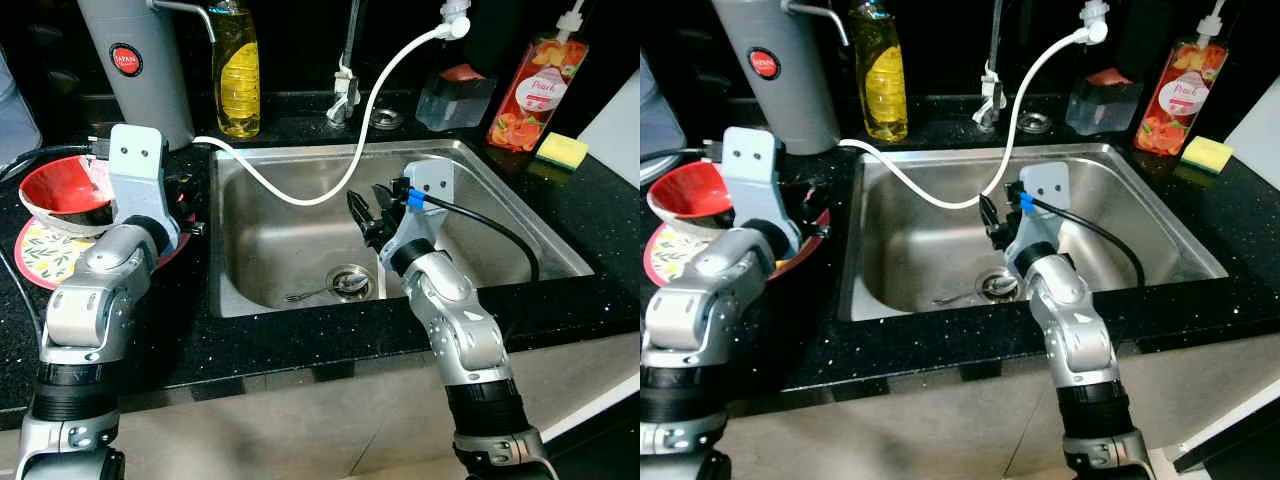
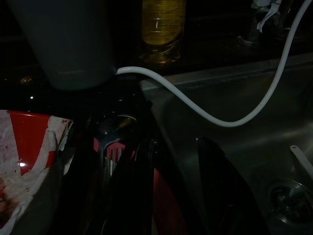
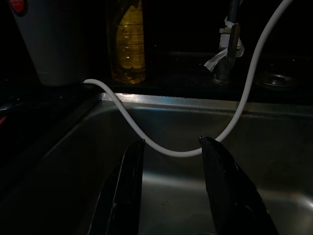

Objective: Kitchen organization

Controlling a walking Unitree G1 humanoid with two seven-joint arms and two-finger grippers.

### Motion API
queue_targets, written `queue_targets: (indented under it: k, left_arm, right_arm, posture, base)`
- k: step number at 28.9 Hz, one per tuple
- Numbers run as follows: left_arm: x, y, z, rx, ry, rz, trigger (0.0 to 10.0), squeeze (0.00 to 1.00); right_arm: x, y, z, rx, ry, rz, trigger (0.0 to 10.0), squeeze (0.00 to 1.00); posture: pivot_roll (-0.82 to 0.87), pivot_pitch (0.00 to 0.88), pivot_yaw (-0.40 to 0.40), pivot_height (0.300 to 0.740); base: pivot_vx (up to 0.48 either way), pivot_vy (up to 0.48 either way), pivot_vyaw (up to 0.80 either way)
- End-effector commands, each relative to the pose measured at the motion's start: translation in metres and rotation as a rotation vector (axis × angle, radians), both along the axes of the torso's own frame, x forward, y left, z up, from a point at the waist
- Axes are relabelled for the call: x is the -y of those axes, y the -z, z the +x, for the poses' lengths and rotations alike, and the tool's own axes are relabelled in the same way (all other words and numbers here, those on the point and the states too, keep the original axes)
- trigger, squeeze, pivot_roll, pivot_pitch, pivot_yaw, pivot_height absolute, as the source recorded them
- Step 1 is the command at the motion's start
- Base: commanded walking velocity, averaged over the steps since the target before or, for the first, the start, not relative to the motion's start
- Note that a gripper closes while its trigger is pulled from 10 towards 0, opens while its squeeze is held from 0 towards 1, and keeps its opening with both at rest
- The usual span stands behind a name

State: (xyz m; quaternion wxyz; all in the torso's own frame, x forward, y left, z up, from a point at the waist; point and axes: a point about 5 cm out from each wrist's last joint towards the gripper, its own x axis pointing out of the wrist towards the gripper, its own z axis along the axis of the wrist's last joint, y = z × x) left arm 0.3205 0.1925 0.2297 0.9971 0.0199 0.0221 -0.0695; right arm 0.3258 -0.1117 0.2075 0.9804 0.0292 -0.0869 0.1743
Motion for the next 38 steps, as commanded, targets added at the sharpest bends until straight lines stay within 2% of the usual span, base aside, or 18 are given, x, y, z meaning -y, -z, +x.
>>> queue_targets:
  k: [1,38]
  left_arm:
    - [0.0008,0.003,-0.0008,-0.009,-0.003,-0.006,10.0,0.0]
    - [-0.0009,0.0023,-0.0033,-0.008,-0.007,-0.006,10.0,0.0]
  right_arm:
    - [0.0016,0.0006,0.001,-0.008,0.002,0.003,10.0,0.0]
    - [-0.0017,0.0007,0.0019,-0.008,-0.005,0.011,10.0,0.0]
  posture:
    - [0.05,0.0,-0.064,0.74]
    - [0.06,0.0,-0.064,0.74]
  base:
    - [0.0,0.0,0.0]
    - [0.0,0.0,0.0]
